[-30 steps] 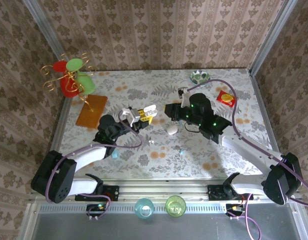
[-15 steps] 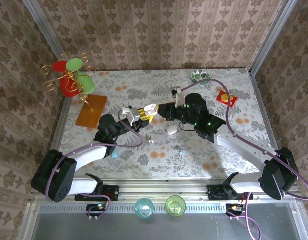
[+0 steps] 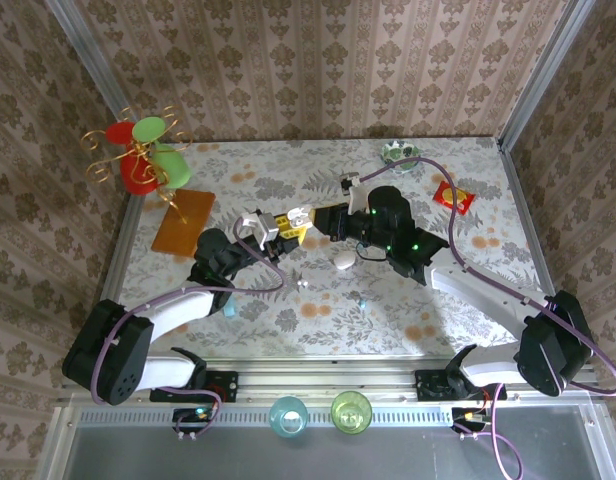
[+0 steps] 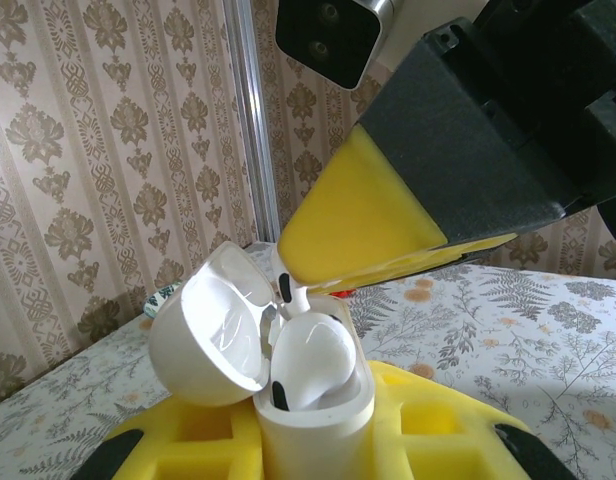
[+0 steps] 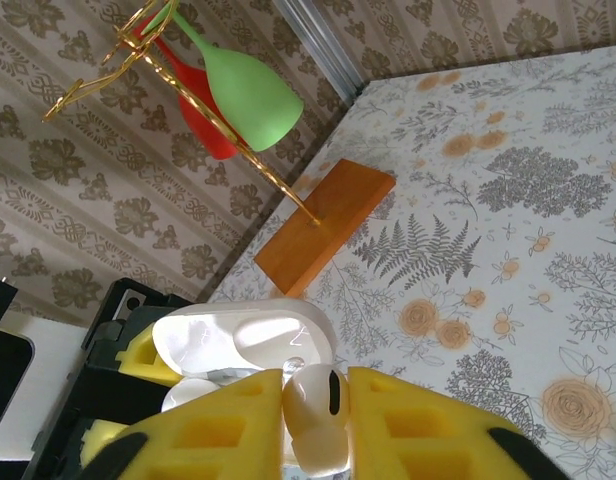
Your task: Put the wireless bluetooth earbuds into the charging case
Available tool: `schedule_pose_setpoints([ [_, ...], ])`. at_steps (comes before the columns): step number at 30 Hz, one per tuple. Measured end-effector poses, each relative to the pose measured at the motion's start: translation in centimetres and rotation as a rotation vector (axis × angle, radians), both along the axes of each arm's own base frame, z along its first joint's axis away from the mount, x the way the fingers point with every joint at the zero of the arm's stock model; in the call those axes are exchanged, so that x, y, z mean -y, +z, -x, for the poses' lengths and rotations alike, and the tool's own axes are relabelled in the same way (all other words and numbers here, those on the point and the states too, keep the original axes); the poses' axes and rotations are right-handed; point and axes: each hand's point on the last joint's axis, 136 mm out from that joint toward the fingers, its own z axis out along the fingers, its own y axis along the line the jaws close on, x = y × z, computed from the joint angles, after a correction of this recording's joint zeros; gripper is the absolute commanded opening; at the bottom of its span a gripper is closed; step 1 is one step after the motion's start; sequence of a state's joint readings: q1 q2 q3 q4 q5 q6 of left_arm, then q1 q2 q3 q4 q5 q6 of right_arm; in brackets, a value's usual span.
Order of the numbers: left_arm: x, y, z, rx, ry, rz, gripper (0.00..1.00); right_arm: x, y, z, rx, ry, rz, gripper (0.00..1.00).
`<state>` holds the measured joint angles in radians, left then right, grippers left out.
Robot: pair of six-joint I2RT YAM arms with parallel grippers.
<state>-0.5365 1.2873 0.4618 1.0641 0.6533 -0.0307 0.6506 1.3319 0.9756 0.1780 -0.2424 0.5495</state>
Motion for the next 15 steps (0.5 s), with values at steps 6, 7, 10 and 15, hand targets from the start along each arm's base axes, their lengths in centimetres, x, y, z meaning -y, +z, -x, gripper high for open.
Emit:
schedule_pose_setpoints([
  [6, 0.0, 0.0, 0.0, 0.0, 0.0, 0.0, 0.0, 0.3, 0.5, 0.2, 0.015, -0.003, -0.001, 0.49],
  [7, 0.0, 0.0, 0.0, 0.0, 0.0, 0.0, 0.0, 0.4, 0.9, 0.3, 0.023, -0.005, -0.006, 0.51],
  [10, 0.0, 0.0, 0.0, 0.0, 0.0, 0.0, 0.0, 0.9, 2.2, 0.6, 0.049, -0.013, -0.024, 0.54],
  [15, 0.0, 0.0, 0.0, 0.0, 0.0, 0.0, 0.0, 2.2, 3.2, 0.0, 0.06, -0.067, -0.044, 0.49],
])
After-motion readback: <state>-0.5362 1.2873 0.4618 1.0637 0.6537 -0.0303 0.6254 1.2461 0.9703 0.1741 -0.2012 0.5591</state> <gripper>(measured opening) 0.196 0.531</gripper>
